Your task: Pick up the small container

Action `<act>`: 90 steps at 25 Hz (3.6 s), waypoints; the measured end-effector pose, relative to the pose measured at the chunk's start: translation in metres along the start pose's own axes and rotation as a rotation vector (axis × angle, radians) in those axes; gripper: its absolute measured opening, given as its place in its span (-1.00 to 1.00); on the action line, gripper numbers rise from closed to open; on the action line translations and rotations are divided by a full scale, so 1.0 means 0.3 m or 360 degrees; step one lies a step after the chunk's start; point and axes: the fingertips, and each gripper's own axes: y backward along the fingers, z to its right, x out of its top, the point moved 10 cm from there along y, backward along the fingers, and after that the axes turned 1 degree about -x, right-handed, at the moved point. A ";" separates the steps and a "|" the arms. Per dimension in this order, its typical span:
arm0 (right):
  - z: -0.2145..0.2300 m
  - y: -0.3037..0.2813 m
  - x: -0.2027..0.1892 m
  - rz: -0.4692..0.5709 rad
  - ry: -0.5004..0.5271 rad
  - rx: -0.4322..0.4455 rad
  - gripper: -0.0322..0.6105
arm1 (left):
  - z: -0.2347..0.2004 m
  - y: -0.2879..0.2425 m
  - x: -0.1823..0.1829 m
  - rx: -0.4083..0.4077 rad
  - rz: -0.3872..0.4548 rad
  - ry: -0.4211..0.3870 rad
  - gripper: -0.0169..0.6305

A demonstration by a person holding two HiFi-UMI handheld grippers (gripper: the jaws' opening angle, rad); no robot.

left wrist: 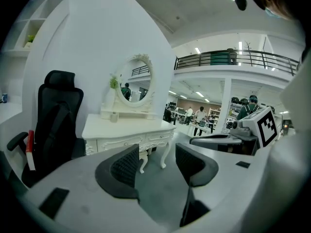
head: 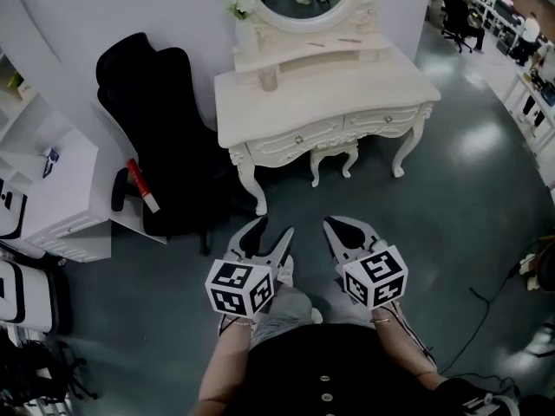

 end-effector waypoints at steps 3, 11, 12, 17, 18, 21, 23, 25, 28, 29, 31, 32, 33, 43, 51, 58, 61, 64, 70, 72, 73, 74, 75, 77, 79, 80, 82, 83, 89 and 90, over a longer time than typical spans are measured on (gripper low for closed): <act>0.029 -0.040 0.005 -0.0001 -0.0017 -0.0029 -0.90 | -0.043 -0.059 0.019 -0.0030 -0.0004 0.0001 -0.26; 0.097 -0.230 0.080 -0.0007 -0.0035 -0.0104 -0.90 | -0.226 -0.231 0.125 -0.0088 -0.0026 -0.0009 -0.26; 0.103 -0.259 0.096 -0.0006 -0.0031 -0.0112 -0.90 | -0.252 -0.249 0.146 -0.0100 -0.0024 -0.0019 -0.26; 0.119 -0.413 0.184 0.0003 -0.0002 -0.0155 -0.90 | -0.395 -0.319 0.257 -0.0145 0.0007 -0.0056 -0.26; 0.123 -0.445 0.202 0.0006 0.0011 -0.0160 -0.90 | -0.426 -0.332 0.279 -0.0151 0.0018 -0.0062 -0.26; 0.136 -0.533 0.234 -0.0009 0.0026 -0.0179 -0.90 | -0.514 -0.375 0.319 -0.0167 0.0015 -0.0069 -0.26; 0.154 -0.590 0.256 -0.0015 0.0029 -0.0197 -0.90 | -0.569 -0.410 0.344 -0.0180 0.0012 -0.0070 -0.26; 0.166 -0.644 0.276 -0.0020 0.0033 -0.0209 -0.90 | -0.617 -0.441 0.362 -0.0198 0.0005 -0.0069 -0.26; 0.169 -0.704 0.293 -0.0038 0.0033 -0.0222 -0.90 | -0.666 -0.475 0.372 -0.0237 -0.0016 -0.0060 -0.26; 0.170 -0.719 0.298 -0.0044 0.0033 -0.0227 -0.90 | -0.677 -0.486 0.375 -0.0249 -0.0019 -0.0055 -0.26; 0.173 -0.744 0.307 -0.0054 0.0033 -0.0237 -0.90 | -0.700 -0.504 0.382 -0.0265 -0.0021 -0.0043 -0.26; 0.175 -0.755 0.308 -0.0061 0.0033 -0.0242 -0.90 | -0.711 -0.512 0.383 -0.0269 -0.0022 -0.0037 -0.26; 0.178 -0.765 0.306 -0.0070 0.0032 -0.0249 -0.90 | -0.722 -0.520 0.381 -0.0273 -0.0027 -0.0032 -0.26; 0.245 -0.864 0.305 -0.0139 -0.0004 -0.0274 -0.90 | -0.806 -0.609 0.372 -0.0297 -0.0096 0.0034 -0.26; 0.351 -1.008 0.360 -0.0183 0.0057 -0.0186 -0.90 | -0.884 -0.736 0.417 -0.0239 -0.0098 0.0070 -0.26; 0.516 -1.139 0.442 -0.0167 0.0063 -0.0104 -0.90 | -0.923 -0.905 0.514 -0.0186 -0.0079 0.0055 -0.26; 0.591 -1.193 0.489 -0.0144 0.0078 -0.0062 -0.90 | -0.942 -0.972 0.564 -0.0134 -0.0063 0.0039 -0.26; 0.663 -1.244 0.527 -0.0138 0.0110 -0.0006 -0.90 | -0.957 -1.044 0.603 -0.0080 -0.0053 0.0039 -0.26; 0.807 -1.327 0.583 -0.0140 0.0163 0.0091 -0.90 | -0.969 -1.188 0.660 -0.0001 -0.0016 0.0056 -0.26; 0.847 -1.349 0.591 -0.0142 0.0169 0.0115 -0.90 | -0.969 -1.229 0.667 0.0019 -0.0020 0.0061 -0.26; 0.865 -1.358 0.593 -0.0145 0.0170 0.0124 -0.90 | -0.969 -1.247 0.670 0.0030 -0.0022 0.0064 -0.26; 0.880 -1.367 0.595 -0.0148 0.0170 0.0134 -0.90 | -0.969 -1.262 0.672 0.0042 -0.0023 0.0068 -0.26; 0.893 -1.374 0.594 -0.0153 0.0168 0.0143 -0.90 | -0.970 -1.273 0.673 0.0056 -0.0024 0.0074 -0.26; 0.911 -1.383 0.589 -0.0165 0.0162 0.0160 -0.90 | -0.974 -1.291 0.672 0.0080 -0.0032 0.0085 -0.26; 0.923 -1.386 0.581 -0.0176 0.0153 0.0168 -0.90 | -0.978 -1.303 0.668 0.0096 -0.0045 0.0093 -0.26; 0.928 -1.386 0.577 -0.0182 0.0150 0.0169 -0.90 | -0.981 -1.309 0.666 0.0102 -0.0051 0.0096 -0.26; 0.938 -1.384 0.569 -0.0189 0.0146 0.0165 -0.90 | -0.986 -1.318 0.662 0.0112 -0.0062 0.0099 -0.26; 0.943 -1.381 0.566 -0.0191 0.0144 0.0160 -0.90 | -0.988 -1.323 0.659 0.0115 -0.0067 0.0099 -0.26; 0.962 -1.370 0.557 -0.0205 0.0135 0.0116 -0.90 | -1.008 -1.349 0.653 0.0129 -0.0084 0.0099 -0.26; 0.961 -1.370 0.556 -0.0209 0.0135 0.0111 -0.90 | -1.012 -1.353 0.652 0.0132 -0.0085 0.0098 -0.26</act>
